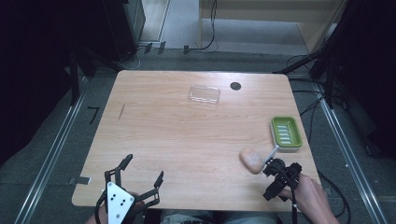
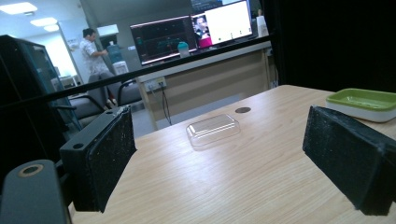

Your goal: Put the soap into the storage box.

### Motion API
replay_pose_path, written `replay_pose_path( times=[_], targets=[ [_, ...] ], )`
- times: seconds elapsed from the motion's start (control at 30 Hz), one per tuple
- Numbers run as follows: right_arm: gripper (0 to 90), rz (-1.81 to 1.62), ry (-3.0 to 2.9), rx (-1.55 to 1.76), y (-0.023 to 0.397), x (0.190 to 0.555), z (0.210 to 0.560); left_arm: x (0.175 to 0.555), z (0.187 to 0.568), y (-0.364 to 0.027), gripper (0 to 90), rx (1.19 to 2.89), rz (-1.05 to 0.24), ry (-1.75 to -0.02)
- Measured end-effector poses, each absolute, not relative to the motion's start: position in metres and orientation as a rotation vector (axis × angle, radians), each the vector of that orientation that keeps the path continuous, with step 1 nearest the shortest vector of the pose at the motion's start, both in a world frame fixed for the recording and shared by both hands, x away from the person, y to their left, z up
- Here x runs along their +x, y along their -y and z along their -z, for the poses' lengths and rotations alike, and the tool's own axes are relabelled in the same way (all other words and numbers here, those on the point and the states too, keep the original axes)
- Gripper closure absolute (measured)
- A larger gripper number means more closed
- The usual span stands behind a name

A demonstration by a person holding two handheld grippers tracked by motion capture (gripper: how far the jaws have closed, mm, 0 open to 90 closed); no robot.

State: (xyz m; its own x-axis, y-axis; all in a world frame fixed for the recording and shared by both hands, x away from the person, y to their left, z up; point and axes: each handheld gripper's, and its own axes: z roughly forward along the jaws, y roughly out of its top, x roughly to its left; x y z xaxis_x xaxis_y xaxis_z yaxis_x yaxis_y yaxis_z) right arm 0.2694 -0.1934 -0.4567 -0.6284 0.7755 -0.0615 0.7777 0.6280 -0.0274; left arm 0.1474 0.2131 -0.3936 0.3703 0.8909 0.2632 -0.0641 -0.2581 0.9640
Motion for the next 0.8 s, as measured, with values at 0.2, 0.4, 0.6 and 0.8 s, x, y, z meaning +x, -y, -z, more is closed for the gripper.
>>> replay_pose_path(
  times=[0.2,0.4,0.6,0.8],
  targets=[
    [0.0,0.09,-2.815,1.316,0.184,0.273,0.456,0.148,0.394,-0.215,9.9,1.538,-1.103,-0.778],
    [0.0,0.096,-2.834,1.294,0.178,0.278,0.455,0.148,0.394,-0.214,9.9,1.542,-1.104,-0.773],
    [0.0,0.092,-2.844,1.289,0.174,0.282,0.453,0.148,0.394,-0.214,9.9,1.544,-1.104,-0.772],
    [0.0,0.09,-2.852,1.271,0.169,0.285,0.452,0.148,0.394,-0.214,9.9,1.543,-1.104,-0.772]
  ],
)
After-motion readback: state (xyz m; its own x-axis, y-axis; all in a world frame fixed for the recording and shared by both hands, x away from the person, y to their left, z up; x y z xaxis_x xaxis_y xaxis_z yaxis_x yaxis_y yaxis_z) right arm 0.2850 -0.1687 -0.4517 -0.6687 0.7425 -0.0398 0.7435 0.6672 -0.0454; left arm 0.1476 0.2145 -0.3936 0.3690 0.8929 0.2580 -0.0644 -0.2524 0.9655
